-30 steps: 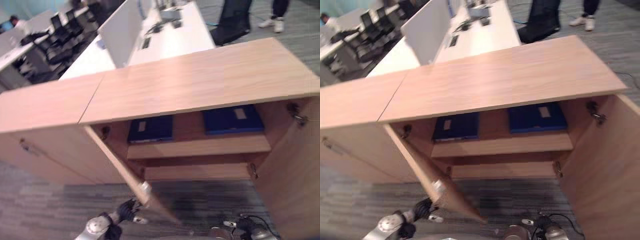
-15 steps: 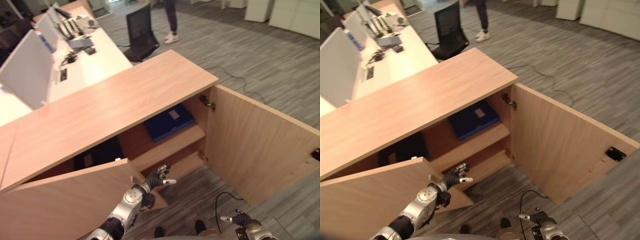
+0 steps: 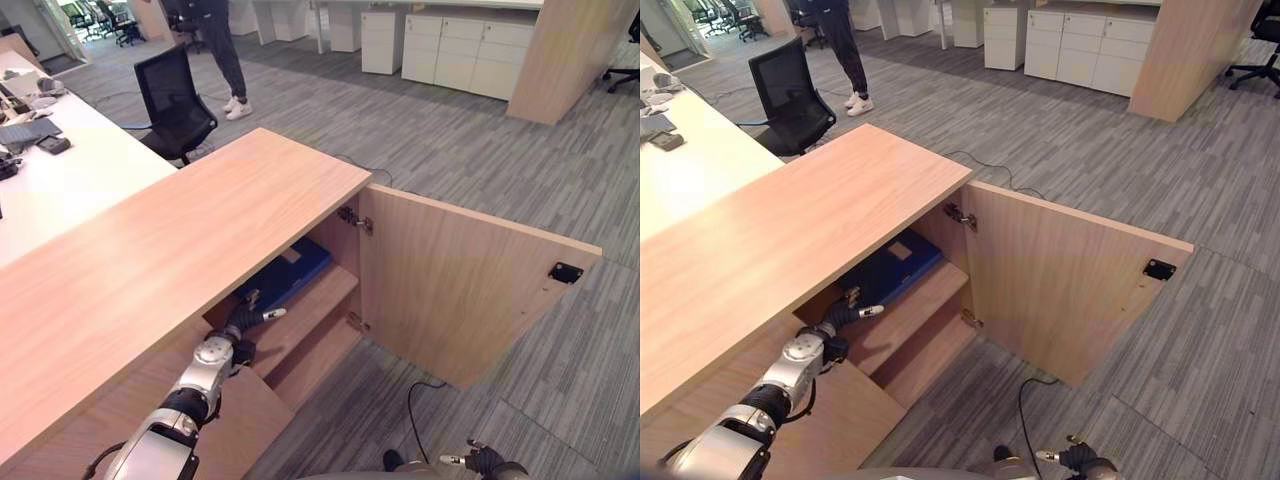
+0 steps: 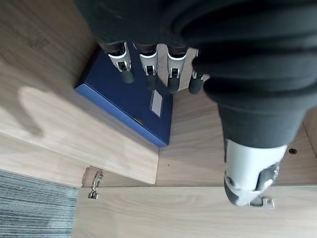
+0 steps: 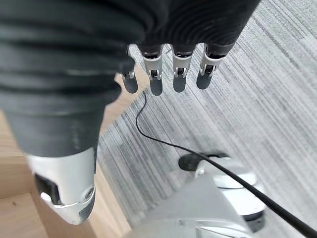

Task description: Put the empty folder in the office cabinet

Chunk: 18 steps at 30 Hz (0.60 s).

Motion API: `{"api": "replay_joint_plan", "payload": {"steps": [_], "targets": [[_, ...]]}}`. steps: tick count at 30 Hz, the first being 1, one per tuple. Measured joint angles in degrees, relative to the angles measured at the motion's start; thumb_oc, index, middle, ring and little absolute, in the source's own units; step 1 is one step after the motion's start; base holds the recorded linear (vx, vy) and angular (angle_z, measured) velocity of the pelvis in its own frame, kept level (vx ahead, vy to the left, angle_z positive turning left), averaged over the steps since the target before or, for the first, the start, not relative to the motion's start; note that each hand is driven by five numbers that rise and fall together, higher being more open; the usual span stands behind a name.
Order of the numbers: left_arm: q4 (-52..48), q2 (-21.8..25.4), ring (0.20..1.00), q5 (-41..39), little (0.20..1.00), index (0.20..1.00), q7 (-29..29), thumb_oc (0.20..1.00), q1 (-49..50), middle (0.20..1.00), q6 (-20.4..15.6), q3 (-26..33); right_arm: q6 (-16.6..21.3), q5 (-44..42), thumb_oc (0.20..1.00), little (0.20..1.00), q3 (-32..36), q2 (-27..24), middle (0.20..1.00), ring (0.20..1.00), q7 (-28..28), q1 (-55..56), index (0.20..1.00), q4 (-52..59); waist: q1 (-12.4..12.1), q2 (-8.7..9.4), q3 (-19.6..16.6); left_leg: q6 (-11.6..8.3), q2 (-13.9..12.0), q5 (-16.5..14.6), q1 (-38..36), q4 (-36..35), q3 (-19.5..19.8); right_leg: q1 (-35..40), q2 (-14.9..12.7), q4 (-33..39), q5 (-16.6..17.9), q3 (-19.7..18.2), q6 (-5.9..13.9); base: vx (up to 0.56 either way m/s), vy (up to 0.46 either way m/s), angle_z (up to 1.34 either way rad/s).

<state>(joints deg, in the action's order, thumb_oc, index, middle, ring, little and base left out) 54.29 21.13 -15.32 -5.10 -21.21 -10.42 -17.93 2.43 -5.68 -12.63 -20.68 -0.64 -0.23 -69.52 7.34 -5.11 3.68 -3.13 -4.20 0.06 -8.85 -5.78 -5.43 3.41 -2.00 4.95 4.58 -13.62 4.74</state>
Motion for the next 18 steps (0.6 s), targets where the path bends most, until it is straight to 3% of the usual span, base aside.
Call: {"api": "replay_joint_plan", "payload": {"steps": [5,11,15,16,17,18], "targets": [[0.0,1.1,1.0,1.7,1.0,1.0,-0.9,1.0,0.0,1.0,0.0,-0.1,-0.1,0.0,1.0,1.0,0.1,0.0,1.0,1.0,-0.7,1.4,1.0,-0.5,0.0,1.34,-1.1,0.01,0.1,-0.2,0.5,0.0,-0.5,-0.9,-0.2,0.0,0.1,0.0,0.35,0.0,0.068,-0.08],[-2.0,1.1,1.0,2.8,1.0,1.0,-0.7,1.0,1.5,1.0,0.0,0.2,-0.2,0.0,1.0,1.0,0.3,0.3,1.0,1.0,-0.7,1.7,1.0,-0.4,-0.2,1.52,-1.3,-0.03,0.1,-0.2,0.5,0.0,-0.9,-1.3,-0.3,0.0,0.2,0.1,0.56,-0.03,0.037,-0.03],[-7.0,-1.6,1.0,2.1,1.0,1.0,0.7,1.0,7.6,1.0,0.5,0.5,-0.4,-0.2,1.0,1.0,1.6,2.3,1.0,1.0,-0.6,1.2,1.0,-0.3,-2.1,1.56,-1.2,0.02,0.1,-0.1,0.5,0.2,-1.3,-2.6,-0.4,-2.1,-0.5,1.1,0.98,-0.11,-0.042,-0.12],[-9.7,-3.1,1.0,0.1,1.0,1.0,1.8,1.0,10.7,1.0,0.7,1.1,-0.5,-1.0,1.0,1.0,2.3,2.7,1.0,1.0,0.2,-0.9,1.0,-0.5,-5.0,1.4,-0.2,0.52,-0.5,0.2,0.3,0.6,-4.3,-6.5,-5.0,-7.6,-2.8,17.1,0.66,-0.12,-0.165,-0.64],[-9.9,-4.1,1.0,-0.3,1.0,1.0,1.7,1.0,12.2,1.0,0.7,0.1,-0.5,-1.9,1.0,1.0,2.8,3.3,1.0,1.0,0.4,-1.4,1.0,-0.5,-6.3,1.11,0.1,0.55,-0.6,0.2,0.1,0.6,-5.7,-7.6,-9.4,-10.7,-3.7,24.8,1.9,-0.09,-0.146,-0.76],[-9.8,-4.9,1.0,-0.6,1.0,1.0,1.6,1.0,13.6,1.0,0.9,-0.1,-0.5,-2.2,1.0,1.0,3.4,3.8,1.0,1.0,0.6,-1.9,1.0,-0.5,-6.8,1.19,0.2,0.67,-0.6,0.1,-0.2,0.6,-6.1,-7.9,-12.5,-12.8,-3.9,28.2,2.19,-0.04,-0.129,-0.39]]}}
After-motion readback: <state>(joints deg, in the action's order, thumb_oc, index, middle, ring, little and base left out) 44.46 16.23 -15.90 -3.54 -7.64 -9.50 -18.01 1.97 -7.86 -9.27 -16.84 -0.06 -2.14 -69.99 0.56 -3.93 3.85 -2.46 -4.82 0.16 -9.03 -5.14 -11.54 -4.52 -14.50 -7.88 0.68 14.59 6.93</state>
